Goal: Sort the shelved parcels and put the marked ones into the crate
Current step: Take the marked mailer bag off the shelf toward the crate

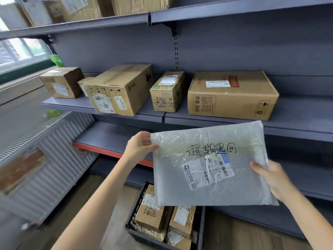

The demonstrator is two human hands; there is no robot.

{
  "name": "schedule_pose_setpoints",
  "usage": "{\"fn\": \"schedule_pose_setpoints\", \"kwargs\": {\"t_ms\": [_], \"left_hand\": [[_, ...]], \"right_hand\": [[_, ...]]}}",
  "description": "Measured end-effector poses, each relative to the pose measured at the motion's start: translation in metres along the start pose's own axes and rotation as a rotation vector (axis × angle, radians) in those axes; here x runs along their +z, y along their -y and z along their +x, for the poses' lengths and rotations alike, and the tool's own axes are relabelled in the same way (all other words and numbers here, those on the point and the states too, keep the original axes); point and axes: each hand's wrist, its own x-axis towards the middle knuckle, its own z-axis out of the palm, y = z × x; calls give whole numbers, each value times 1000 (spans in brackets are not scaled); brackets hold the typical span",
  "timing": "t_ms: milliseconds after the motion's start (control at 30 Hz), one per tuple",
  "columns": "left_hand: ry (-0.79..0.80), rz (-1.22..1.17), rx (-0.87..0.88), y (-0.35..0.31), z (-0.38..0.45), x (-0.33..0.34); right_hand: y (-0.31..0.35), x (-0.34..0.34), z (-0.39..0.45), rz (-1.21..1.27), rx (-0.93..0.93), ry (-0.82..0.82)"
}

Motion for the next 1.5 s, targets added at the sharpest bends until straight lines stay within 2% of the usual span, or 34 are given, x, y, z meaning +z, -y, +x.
{"fn": "schedule_pose_setpoints", "kwargs": {"t_ms": [133, 233, 433, 567, 700, 800, 967, 1067, 1100, 1167, 1233, 1300, 1367, 1500], "left_hand": [[-10, 196, 46, 1, 2, -14], [102, 351, 106, -3, 11, -17], [281, 457, 174, 5, 54, -28], [443, 477, 179, 24, 79, -44], [528, 413, 134, 50, 101, -67], [518, 289, 95, 71, 116, -84], [512, 25, -18, 106, 130, -97], [492, -126, -78, 127, 127, -97], [490, -174, -93, 134, 125, -96], [484, -289, -142, 148, 120, -93], [468, -395, -217, 165, 114, -86], [441, -466, -283, 183, 107, -76], [416, -506, -355, 206, 97, -64], [268, -428, -442, 263, 71, -35]], "right_hand": [[23, 12, 2, -55, -37, 40], [35, 25, 3, -76, -17, 75], [53, 52, 11, -184, -1, -29], [63, 95, 19, -237, 9, 2], [66, 152, 33, -349, 6, 19], [63, 184, 48, -485, -41, -132], [50, 216, 51, -579, -223, -512], [21, 225, 49, -602, -257, -628], [7, 228, 49, -570, -231, -646], [-19, 236, 49, -349, -112, -590], [-48, 249, 47, -14, 46, -414], [-82, 261, 49, 217, 190, -295], [-113, 276, 49, 272, 262, -260], [-181, 293, 45, 247, 283, -393]]}}
